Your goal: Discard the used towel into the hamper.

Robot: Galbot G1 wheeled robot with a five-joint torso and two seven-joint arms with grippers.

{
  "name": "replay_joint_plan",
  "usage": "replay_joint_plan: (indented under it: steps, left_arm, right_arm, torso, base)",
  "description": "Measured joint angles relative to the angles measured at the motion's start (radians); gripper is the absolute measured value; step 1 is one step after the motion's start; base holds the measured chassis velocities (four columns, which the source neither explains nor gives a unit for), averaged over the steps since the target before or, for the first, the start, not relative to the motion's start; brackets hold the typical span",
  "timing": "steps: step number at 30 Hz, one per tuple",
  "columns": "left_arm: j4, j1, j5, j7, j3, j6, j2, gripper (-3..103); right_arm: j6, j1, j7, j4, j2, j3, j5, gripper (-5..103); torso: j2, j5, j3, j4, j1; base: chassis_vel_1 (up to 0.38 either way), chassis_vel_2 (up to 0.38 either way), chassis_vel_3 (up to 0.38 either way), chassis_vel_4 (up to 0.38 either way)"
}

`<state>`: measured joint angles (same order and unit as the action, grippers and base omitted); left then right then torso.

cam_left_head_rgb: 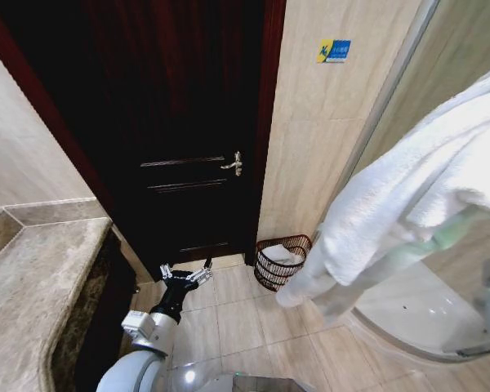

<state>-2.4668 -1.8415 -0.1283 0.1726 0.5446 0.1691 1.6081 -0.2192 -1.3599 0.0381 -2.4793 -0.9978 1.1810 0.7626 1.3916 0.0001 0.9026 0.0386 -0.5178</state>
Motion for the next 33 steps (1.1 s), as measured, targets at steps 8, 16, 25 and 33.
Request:
replay_joint_plan:
  steps: [8, 16, 25, 33]
  left_arm:
    - [0.000, 0.000, 0.000, 0.000, 0.000, 0.000, 0.000, 100]
    - [0.000, 0.000, 0.000, 0.000, 0.000, 0.000, 0.000, 100]
    - [0.000, 0.000, 0.000, 0.000, 0.000, 0.000, 0.000, 100]
    - [0.000, 0.000, 0.000, 0.000, 0.000, 0.000, 0.000, 100]
  right_arm:
    - [0.000, 0.000, 0.000, -0.001, -0.001, -0.001, -0.002, 9]
    - [-0.001, 0.001, 0.001, -0.002, 0.000, -0.006, 0.001, 9]
    - [-0.024, 0.017, 0.019, 0.018, 0.013, -0.037, 0.004, 9]
    - [-0.044, 0.025, 0.040, 0.036, 0.016, -0.054, 0.004, 9]
  torso:
    - [0.001, 0.0000, 0.000, -0.0001, 0.000]
    - [0.001, -0.0002, 0.001, 0.0001, -0.001]
    - [0.002, 0.0000, 0.001, 0.0000, -0.002]
    - [0.034, -0.0002, 0.018, 0.0004, -0.016]
  base:
    - [-0.051, 0.043, 0.041, -0.030]
    - [-0.154, 0.142, 0.138, -0.152]
    - [-0.075, 0.077, 0.057, -0.042]
    - [0.021, -0.009, -0.018, 0.005]
